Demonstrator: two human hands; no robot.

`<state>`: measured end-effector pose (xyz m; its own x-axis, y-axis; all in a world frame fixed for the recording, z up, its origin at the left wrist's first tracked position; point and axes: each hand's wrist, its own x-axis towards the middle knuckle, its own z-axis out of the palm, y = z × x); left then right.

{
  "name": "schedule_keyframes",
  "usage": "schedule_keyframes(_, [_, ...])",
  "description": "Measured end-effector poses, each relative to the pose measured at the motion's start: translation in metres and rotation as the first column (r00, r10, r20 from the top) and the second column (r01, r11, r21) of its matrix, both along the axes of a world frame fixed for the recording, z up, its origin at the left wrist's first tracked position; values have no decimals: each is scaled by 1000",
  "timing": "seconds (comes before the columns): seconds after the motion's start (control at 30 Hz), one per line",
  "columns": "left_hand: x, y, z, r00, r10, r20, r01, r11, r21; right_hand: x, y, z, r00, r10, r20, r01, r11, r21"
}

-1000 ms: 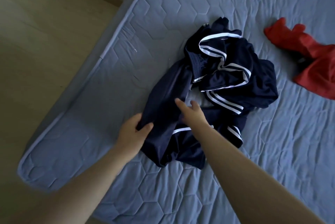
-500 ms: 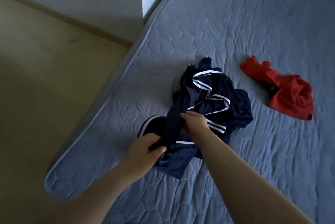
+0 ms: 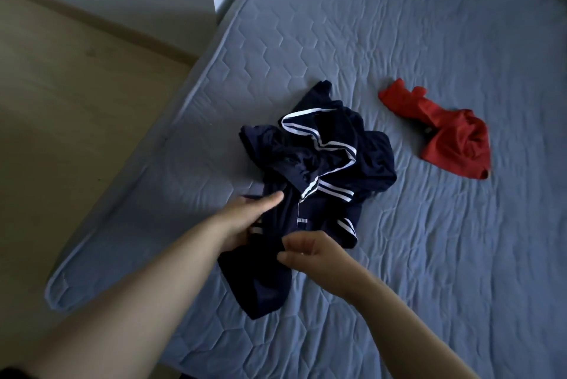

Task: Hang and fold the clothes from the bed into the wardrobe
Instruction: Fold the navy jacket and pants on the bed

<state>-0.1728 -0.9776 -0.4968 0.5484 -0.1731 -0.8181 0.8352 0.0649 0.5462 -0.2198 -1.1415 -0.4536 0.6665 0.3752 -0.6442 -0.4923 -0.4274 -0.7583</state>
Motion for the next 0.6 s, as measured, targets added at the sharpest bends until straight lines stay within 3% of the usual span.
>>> schedule_keyframes(0.07, [-3, -13, -6, 996, -18, 82, 14, 998, 54, -3, -11, -1, 998, -10, -61, 9, 1000, -11])
schedule_keyframes(0.17, [-14, -12, -7, 963, -119, 243, 65, 973, 220, 2, -26, -5, 959, -243, -147, 241, 970, -28])
schedule_keyframes(0.23, [-25, -3, -4, 933, -208, 295, 115, 945, 306, 11, -35, -16, 900, -422, -114, 411, 905, -107])
schedule_keyframes(0.3, [-35, 5, -2, 921, -218, 322, 118, 946, 303, 20, -38, -26, 870, -489, -66, 471, 863, -182])
schedule_keyframes(0.4, [-52, 13, -3, 904, -249, 349, 133, 937, 323, 31, -27, -43, 884, -466, -25, 453, 869, -197])
schedule_keyframes(0.6, [-68, 25, -28, 845, -454, 282, 313, 848, 428, 54, 8, -63, 959, -215, 186, 270, 895, -356])
